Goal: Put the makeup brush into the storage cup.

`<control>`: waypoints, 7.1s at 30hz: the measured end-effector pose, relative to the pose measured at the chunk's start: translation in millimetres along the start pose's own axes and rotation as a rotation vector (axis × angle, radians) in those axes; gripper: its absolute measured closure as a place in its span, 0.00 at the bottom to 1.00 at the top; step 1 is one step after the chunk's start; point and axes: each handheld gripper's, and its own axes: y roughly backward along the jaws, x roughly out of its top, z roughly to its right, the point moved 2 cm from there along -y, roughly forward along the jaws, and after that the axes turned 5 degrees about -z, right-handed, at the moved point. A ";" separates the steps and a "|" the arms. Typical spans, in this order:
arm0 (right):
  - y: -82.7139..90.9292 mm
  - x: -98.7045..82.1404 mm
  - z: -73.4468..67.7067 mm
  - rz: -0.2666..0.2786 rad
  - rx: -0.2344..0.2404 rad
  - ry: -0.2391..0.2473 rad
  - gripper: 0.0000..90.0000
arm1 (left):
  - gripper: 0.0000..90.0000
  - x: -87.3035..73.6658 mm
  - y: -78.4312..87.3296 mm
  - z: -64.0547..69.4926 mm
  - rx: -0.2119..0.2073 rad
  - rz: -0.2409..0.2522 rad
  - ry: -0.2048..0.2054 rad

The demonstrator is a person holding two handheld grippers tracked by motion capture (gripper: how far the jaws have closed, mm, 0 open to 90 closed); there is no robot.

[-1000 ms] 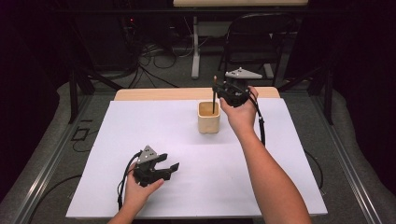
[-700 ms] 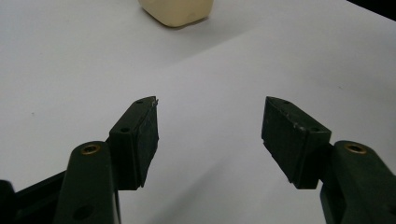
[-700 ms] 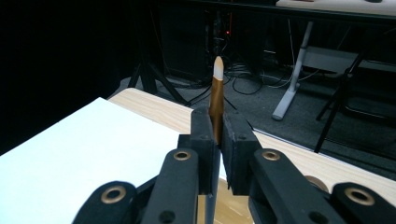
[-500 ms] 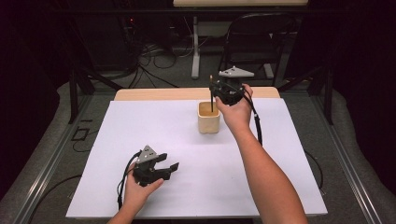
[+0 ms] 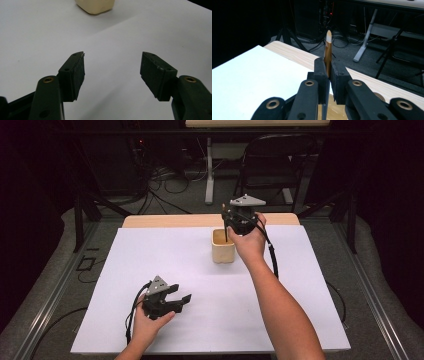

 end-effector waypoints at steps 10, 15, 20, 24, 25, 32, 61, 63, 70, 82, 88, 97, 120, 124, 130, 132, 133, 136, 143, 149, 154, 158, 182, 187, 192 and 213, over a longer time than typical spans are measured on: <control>-5.0 -11.0 1.1 -0.007 0.001 -0.008 0.93 | 0.40 0.0 0.1 -0.7 0.002 -0.002 -0.001; -7.8 -18.0 2.6 -0.018 -0.003 -0.012 0.93 | 0.40 -0.1 -0.4 -0.6 0.002 -0.004 -0.002; -9.7 -24.4 3.1 -0.028 -0.001 -0.018 0.93 | 0.40 -0.1 -0.4 -0.7 0.002 -0.004 -0.002; -11.6 -30.2 2.4 -0.036 -0.002 -0.016 0.93 | 0.40 -0.2 -0.8 -0.5 0.003 -0.007 -0.004; -12.1 -31.3 2.2 -0.038 0.000 -0.017 0.93 | 0.40 -0.2 -0.9 -0.4 0.004 -0.008 -0.005; -15.3 -38.0 1.0 -0.048 0.005 -0.018 0.93 | 0.40 -0.5 -1.6 0.1 0.005 -0.017 -0.007; -20.0 -57.6 7.5 -0.098 -0.002 -0.035 0.93 | 0.41 -1.0 -3.4 2.5 -0.015 -0.014 -0.018; -19.8 -58.2 7.3 -0.099 0.001 -0.031 0.93 | 0.41 -1.0 -3.4 2.5 -0.015 -0.013 -0.017; -18.0 -57.4 7.2 -0.092 0.007 -0.030 0.93 | 0.41 -0.9 -3.1 2.3 -0.013 -0.010 -0.016; -20.0 -58.9 5.6 -0.109 0.003 -0.013 0.93 | 0.41 -0.7 -2.4 1.6 -0.009 -0.006 -0.015; -21.5 -59.5 4.6 -0.112 0.002 -0.009 0.93 | 0.41 -0.7 -2.3 1.5 -0.007 -0.006 -0.015; -23.6 -60.9 3.5 -0.123 -0.001 -0.005 0.93 | 0.41 -0.6 -1.8 1.5 -0.006 -0.003 -0.013; -23.6 -62.3 1.6 -0.150 0.008 0.001 0.83 | 0.41 -0.1 -0.7 2.2 -0.007 0.004 -0.012; -21.9 -61.4 1.0 -0.149 0.002 0.004 0.80 | 0.41 0.1 -0.7 2.6 -0.009 0.007 -0.009; -21.0 -60.4 0.7 -0.142 0.000 -0.001 0.74 | 0.41 0.1 -0.5 2.7 -0.010 0.005 -0.013; -20.9 -60.4 1.0 -0.142 -0.001 -0.002 0.74 | 0.41 0.0 -0.3 2.7 -0.010 0.006 -0.012; -20.8 -60.4 1.2 -0.145 0.002 -0.003 0.73 | 0.41 0.0 -0.2 2.6 -0.009 0.006 -0.011; -20.7 -60.2 1.1 -0.141 -0.001 -0.005 0.71 | 0.41 0.2 0.2 2.1 -0.009 0.008 -0.009; -20.8 -59.8 -1.5 -0.138 0.004 -0.006 0.64 | 0.41 0.4 -0.6 1.9 -0.011 0.010 -0.006; -21.0 -59.6 -3.1 -0.129 0.003 -0.002 0.59 | 0.41 0.4 0.2 1.5 -0.007 0.009 -0.009; -19.9 -59.5 -4.6 -0.132 0.004 0.005 0.57 | 0.41 0.4 1.3 0.8 -0.008 0.008 -0.011; -17.5 -58.9 -6.3 -0.128 0.010 0.010 0.56 | 0.41 0.3 1.8 0.6 -0.005 0.009 -0.010; 0.9 -56.0 -13.7 -0.123 0.047 0.046 0.52 | 0.41 1.2 3.8 -0.6 0.000 0.017 -0.006; 4.7 -55.6 -17.9 -0.119 0.058 0.061 0.52 | 0.41 1.2 3.8 -0.2 -0.002 0.022 -0.003; 9.4 -58.1 -21.0 -0.114 0.071 0.058 0.53 | 0.41 1.3 4.0 -0.3 -0.001 0.024 -0.005; 32.0 -75.4 -25.2 -0.113 0.098 0.068 0.52 | 0.41 1.2 3.8 -0.6 0.001 0.017 -0.007</control>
